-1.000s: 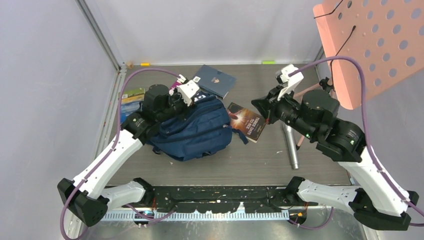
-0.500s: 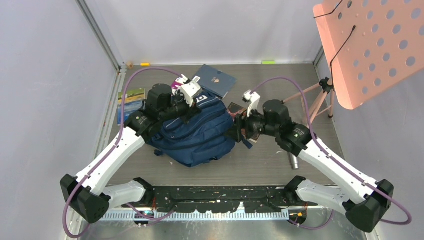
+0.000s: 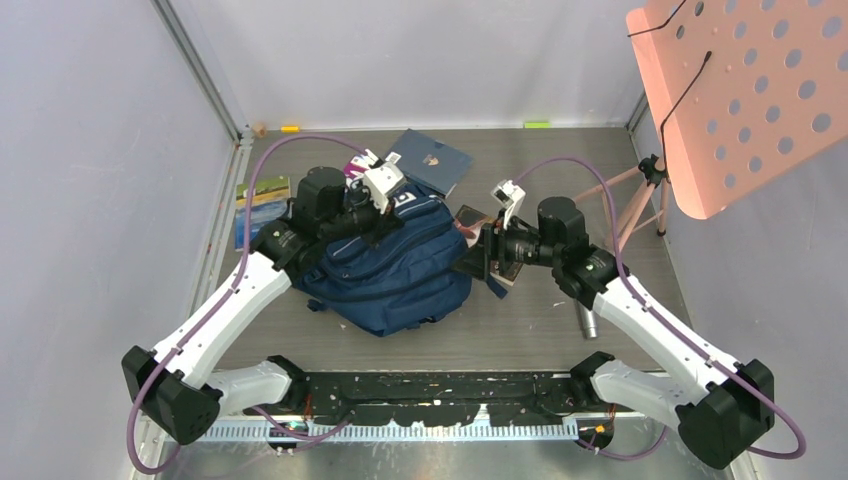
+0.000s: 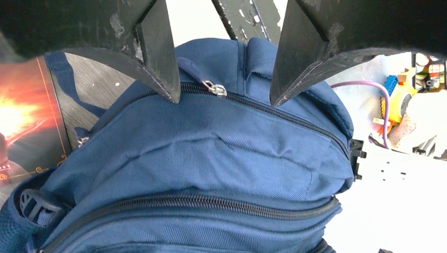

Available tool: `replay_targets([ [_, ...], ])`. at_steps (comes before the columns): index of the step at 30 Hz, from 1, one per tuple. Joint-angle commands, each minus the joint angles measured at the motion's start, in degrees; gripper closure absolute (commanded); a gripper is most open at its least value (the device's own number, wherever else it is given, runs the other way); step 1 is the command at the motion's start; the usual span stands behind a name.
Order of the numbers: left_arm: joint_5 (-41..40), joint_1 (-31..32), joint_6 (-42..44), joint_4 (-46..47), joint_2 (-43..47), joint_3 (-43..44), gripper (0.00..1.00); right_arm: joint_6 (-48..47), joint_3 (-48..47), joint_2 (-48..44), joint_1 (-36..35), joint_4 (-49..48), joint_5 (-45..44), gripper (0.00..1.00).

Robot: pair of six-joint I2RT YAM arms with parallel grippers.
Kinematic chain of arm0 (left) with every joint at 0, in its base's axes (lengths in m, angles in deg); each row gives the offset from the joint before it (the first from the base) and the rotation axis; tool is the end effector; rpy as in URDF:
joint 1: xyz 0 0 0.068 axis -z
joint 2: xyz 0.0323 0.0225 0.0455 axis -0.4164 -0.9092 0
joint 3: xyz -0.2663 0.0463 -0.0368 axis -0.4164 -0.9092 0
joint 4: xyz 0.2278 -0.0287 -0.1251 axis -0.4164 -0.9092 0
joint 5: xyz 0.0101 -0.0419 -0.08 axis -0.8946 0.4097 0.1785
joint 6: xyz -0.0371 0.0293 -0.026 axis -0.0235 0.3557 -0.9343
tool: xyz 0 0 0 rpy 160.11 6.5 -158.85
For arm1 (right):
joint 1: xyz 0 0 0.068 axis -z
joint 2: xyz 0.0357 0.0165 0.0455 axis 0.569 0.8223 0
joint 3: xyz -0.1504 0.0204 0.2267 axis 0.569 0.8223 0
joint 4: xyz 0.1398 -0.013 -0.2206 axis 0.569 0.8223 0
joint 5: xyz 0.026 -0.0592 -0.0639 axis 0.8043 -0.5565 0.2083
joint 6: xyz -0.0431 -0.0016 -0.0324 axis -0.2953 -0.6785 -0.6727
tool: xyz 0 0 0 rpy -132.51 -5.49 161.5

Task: Pack the student bag
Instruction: Unzip the student bag at the center of the board.

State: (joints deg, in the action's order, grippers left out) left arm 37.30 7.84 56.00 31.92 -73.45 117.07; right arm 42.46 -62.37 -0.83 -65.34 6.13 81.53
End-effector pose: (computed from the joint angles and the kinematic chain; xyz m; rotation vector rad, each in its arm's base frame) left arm 0.2072 -0.1454 0.3690 0.8920 1.8234 -0.6099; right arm 0.1873 0.1348 0.3112 -0.6397 1.9422 1.1464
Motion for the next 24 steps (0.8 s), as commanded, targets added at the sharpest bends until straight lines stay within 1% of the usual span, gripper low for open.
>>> replay_targets([
  [1, -1.8, -0.7, -0.1, 4.0, 0.1, 3.7, 1.00, 0.0, 2.4, -3.4, 1.2, -0.8, -1.5, 0.30],
  [6, -1.6, -0.7, -0.3, 4.5, 0.0, 3.8, 1.00, 0.7, 4.2, -3.4, 1.9, -0.8, -1.5, 0.30],
  [10, -1.3, -0.7, -0.5, 4.5, -0.3, 4.1, 1.00, 1.3, 5.0, -2.2, 1.9, -1.4, -0.8, 0.36],
  [14, -1.5, -0.7, -0.4, 4.5, -0.3, 4.1, 1.00, 2.3, 5.0, -1.2, 1.9, -2.8, 1.0, 0.45],
  [16, -1.5, -0.7, -0.5, 4.5, -0.4, 4.1, 1.00, 2.5, 4.8, -0.7, 1.9, -2.9, 1.7, 0.47],
  [21, -1.4, -0.7, -0.8, 4.7, -0.6, 4.3, 1.00, 2.3, 5.3, 0.6, 1.9, -3.8, 2.3, 0.49],
  [23, -1.3, -0.7, -1.1, 4.7, -0.8, 4.4, 1.00, 2.3, 5.4, 1.4, 1.8, -4.2, 2.5, 0.56],
  [24, -1.4, -0.7, -1.2, 4.8, -0.9, 4.4, 1.00, 2.4, 5.3, 1.8, 1.8, -4.3, 2.8, 0.62],
])
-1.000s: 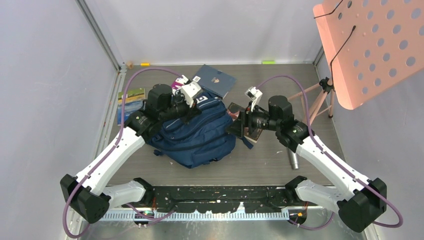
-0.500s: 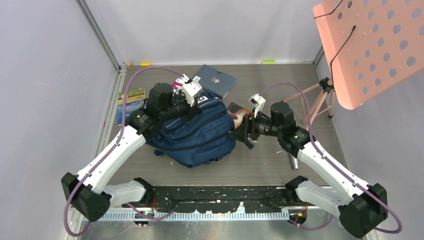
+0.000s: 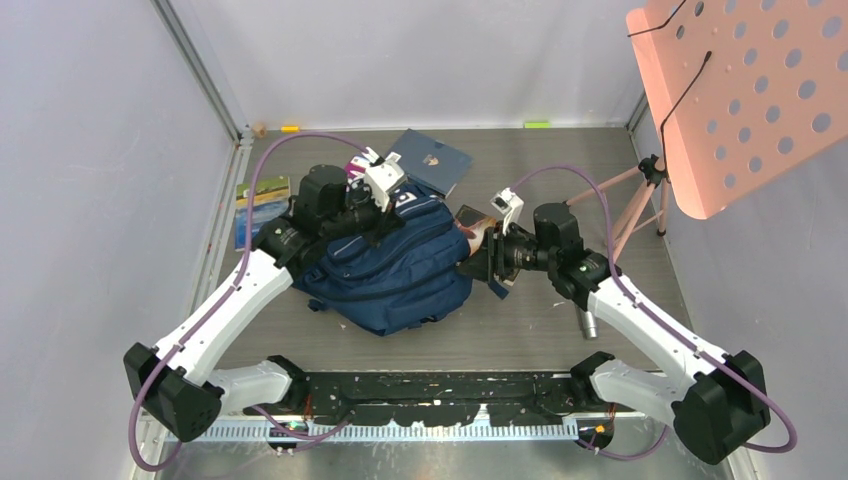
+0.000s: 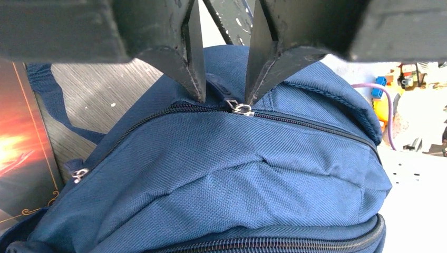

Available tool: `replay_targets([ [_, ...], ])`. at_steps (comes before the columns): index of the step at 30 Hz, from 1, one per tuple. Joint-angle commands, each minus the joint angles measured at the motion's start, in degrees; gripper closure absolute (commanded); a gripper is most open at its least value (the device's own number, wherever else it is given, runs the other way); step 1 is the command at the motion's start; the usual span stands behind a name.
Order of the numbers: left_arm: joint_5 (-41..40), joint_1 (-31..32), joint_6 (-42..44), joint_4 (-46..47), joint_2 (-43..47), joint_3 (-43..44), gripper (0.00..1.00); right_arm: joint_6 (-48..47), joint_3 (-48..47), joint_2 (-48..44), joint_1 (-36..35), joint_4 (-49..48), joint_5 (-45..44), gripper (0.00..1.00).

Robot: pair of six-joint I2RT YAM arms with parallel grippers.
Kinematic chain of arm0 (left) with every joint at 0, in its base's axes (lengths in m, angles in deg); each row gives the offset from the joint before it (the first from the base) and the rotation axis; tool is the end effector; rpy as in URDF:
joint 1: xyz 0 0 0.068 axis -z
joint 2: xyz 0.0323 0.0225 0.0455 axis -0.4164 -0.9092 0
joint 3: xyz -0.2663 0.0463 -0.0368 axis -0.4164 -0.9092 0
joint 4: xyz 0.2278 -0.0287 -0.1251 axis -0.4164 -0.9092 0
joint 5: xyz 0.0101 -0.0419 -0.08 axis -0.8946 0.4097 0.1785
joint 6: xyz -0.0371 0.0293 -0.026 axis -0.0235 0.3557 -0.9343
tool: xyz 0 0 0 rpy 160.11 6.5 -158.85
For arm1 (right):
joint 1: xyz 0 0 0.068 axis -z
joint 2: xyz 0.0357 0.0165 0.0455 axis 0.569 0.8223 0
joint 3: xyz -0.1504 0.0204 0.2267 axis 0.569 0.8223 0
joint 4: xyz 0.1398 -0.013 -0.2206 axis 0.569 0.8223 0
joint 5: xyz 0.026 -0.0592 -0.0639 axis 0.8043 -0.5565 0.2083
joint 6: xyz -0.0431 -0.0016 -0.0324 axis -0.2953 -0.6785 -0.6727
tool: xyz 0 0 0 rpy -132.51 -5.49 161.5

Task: Pack the student bag
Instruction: Unzip the student bag at the center of the board.

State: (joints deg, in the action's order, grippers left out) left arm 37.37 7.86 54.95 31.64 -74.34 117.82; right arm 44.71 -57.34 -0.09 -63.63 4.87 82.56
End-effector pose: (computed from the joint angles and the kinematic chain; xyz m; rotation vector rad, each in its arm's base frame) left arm 0.2101 -0.1474 0.3694 0.8788 1.8403 -0.6228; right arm 0.1902 0.1292 0.2803 -0.5722 2.0469 1.1682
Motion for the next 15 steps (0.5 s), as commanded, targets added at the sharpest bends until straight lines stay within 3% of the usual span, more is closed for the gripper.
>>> replay_targets([
  [1, -1.3, -0.7, -0.4, 5.2, -0.1, 3.7, 1.00, 0.2, 0.1, 1.3, 0.1, -3.2, 1.9, 0.65],
  [4, -1.4, -0.7, -0.8, 5.2, -0.4, 3.6, 1.00, 0.7, 0.0, 1.4, 0.1, -3.4, 1.9, 0.85],
  [7, -1.9, -0.7, -1.0, 5.1, -0.9, 3.2, 1.00, 1.4, 0.2, 0.3, 0.1, -3.1, 0.9, 0.98],
  [15, -5.9, -0.7, -2.1, 5.0, -3.2, 2.6, 1.00, 1.2, -1.7, -5.3, 0.0, 6.7, -3.1, 0.99],
])
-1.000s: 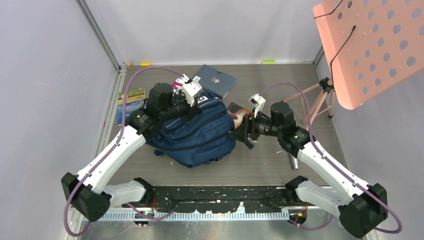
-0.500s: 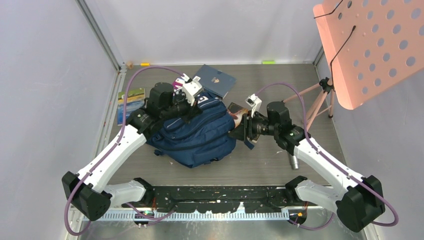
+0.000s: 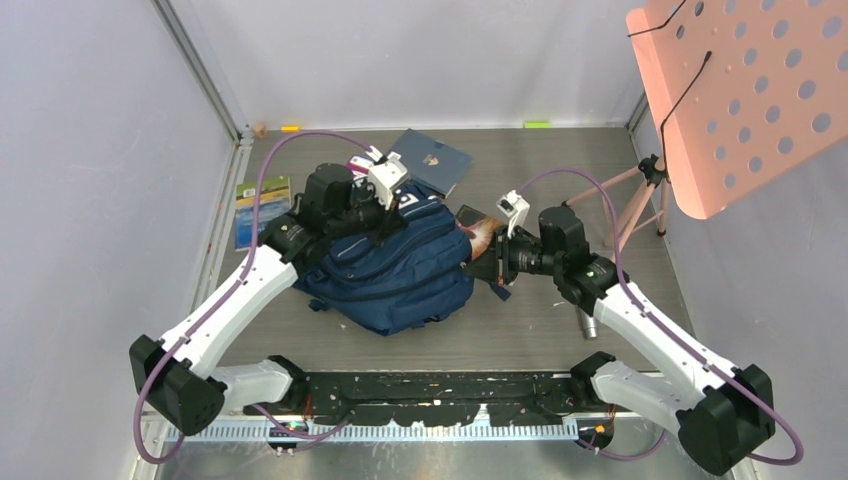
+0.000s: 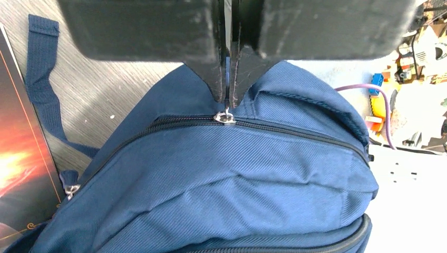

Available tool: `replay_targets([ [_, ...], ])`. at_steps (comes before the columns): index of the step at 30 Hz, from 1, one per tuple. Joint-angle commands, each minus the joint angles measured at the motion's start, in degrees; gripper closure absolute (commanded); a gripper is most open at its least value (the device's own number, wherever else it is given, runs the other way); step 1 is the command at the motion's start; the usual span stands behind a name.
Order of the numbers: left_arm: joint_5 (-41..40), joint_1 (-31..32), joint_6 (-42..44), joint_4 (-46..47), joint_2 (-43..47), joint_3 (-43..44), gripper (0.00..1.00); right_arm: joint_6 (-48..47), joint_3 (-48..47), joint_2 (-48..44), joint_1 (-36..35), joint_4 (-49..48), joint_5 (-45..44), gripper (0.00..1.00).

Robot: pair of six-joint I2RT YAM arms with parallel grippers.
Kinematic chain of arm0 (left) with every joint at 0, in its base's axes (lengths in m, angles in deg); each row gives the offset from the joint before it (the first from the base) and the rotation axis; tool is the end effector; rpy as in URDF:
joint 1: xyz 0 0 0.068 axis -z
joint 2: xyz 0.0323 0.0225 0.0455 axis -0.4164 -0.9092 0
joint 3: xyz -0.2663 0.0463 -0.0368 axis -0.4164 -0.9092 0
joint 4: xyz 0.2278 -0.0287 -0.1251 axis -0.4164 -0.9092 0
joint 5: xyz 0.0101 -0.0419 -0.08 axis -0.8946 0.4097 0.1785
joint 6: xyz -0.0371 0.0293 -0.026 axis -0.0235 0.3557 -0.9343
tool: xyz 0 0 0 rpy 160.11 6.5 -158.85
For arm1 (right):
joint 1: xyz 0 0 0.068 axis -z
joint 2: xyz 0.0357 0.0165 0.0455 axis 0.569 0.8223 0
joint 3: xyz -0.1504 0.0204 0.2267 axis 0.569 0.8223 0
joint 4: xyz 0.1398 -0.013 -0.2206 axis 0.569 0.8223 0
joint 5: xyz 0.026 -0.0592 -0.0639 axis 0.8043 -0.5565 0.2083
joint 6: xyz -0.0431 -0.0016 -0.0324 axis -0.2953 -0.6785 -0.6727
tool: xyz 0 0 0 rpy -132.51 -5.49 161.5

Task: Pack the student bag
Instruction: Unzip the student bag at the center of the board.

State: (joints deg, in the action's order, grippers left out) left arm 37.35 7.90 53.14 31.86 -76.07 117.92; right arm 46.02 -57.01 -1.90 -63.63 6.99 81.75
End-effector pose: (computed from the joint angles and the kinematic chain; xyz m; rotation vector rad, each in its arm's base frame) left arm 0.2166 -0.1518 0.3631 0.8565 1.8819 -0.6420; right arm 0.1842 0.1254 0.2812 -0.5380 2.0723 1.1670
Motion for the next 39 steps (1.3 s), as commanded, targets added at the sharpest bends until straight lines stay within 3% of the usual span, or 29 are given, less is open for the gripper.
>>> replay_targets([
  [1, -6.0, -0.8, -0.6, 4.8, -1.8, 2.5, 1.00, -0.2, -2.5, -3.8, -0.1, 5.3, -2.5, 0.99],
  [9, -8.3, 1.1, -3.6, 7.4, -4.1, 2.3, 1.00, 1.1, -6.0, -3.1, -2.9, 10.2, -5.8, 0.99],
  [27, -10.8, 3.2, -13.1, 12.6, -9.0, 2.1, 1.00, 4.7, -18.4, 8.3, -26.3, 9.2, -20.8, 1.00],
  [39, -10.1, 3.3, -20.8, 14.2, -12.7, 6.4, 1.00, 4.0, -25.5, 19.0, -39.5, 8.2, -45.2, 1.00],
])
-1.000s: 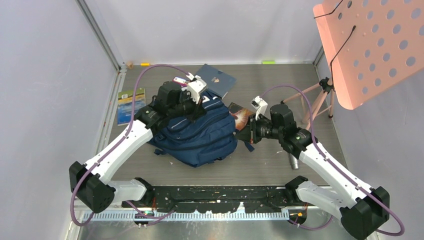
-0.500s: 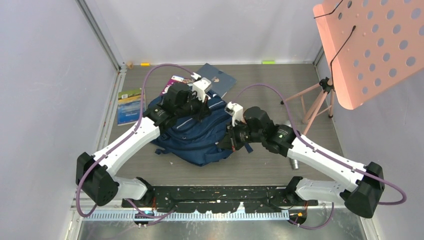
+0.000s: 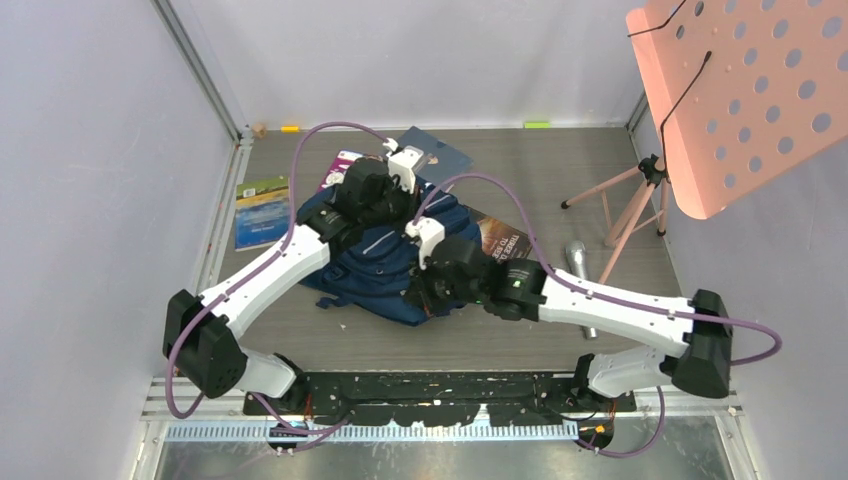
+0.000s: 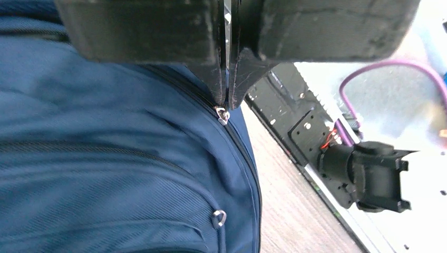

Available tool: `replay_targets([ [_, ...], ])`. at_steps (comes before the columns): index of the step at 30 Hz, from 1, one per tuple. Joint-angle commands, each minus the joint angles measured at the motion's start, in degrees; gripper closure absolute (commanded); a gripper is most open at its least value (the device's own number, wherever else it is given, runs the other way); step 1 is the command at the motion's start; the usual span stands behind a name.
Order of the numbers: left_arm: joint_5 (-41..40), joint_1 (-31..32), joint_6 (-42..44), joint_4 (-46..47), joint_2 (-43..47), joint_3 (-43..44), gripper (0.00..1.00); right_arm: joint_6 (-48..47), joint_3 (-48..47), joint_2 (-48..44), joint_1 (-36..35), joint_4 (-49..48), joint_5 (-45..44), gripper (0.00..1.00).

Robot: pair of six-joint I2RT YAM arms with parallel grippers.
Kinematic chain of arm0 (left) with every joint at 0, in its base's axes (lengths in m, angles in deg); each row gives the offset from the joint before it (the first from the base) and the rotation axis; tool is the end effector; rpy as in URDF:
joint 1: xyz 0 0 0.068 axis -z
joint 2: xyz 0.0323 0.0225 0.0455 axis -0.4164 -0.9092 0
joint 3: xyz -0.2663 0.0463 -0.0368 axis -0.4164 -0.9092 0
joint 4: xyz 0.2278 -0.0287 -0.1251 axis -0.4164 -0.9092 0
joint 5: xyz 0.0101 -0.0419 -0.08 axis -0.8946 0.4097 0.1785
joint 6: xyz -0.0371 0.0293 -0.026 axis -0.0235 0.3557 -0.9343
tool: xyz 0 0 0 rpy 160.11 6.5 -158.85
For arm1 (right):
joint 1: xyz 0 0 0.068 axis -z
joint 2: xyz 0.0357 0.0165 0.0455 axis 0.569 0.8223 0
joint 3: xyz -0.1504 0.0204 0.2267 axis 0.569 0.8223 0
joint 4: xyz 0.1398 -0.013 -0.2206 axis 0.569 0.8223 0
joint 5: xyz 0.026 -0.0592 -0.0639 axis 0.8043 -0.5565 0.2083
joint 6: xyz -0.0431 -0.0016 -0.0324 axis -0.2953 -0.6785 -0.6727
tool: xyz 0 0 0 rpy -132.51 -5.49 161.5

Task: Pack the student bag
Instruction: Unzip the student bag at the center of the board.

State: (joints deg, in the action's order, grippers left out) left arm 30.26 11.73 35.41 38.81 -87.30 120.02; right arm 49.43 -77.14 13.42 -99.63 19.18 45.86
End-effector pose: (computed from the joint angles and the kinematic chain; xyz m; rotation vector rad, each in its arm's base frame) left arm 0.2519 -0.1945 0.3336 0.5610 2.0721 -0.7351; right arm 0.1208 0.2575 0.3171 -0.7649 2.1642 0.8680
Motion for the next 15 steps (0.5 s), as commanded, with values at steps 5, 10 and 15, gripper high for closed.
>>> replay_targets([
  [5, -3.0, -0.5, -5.1, 7.8, -2.5, 5.4, 1.00, 2.2, -7.0, 10.5, -6.4, -9.4, -16.4, 1.00],
  [10, -2.3, -0.5, -7.1, 7.5, -2.0, 6.2, 1.00, 0.2, -6.1, 15.2, -6.9, -17.4, -23.7, 1.00],
  [15, -1.2, -0.5, -8.0, 6.6, -1.0, 6.9, 1.00, -5.5, -4.3, 19.5, -7.0, -27.5, -25.4, 1.00],
])
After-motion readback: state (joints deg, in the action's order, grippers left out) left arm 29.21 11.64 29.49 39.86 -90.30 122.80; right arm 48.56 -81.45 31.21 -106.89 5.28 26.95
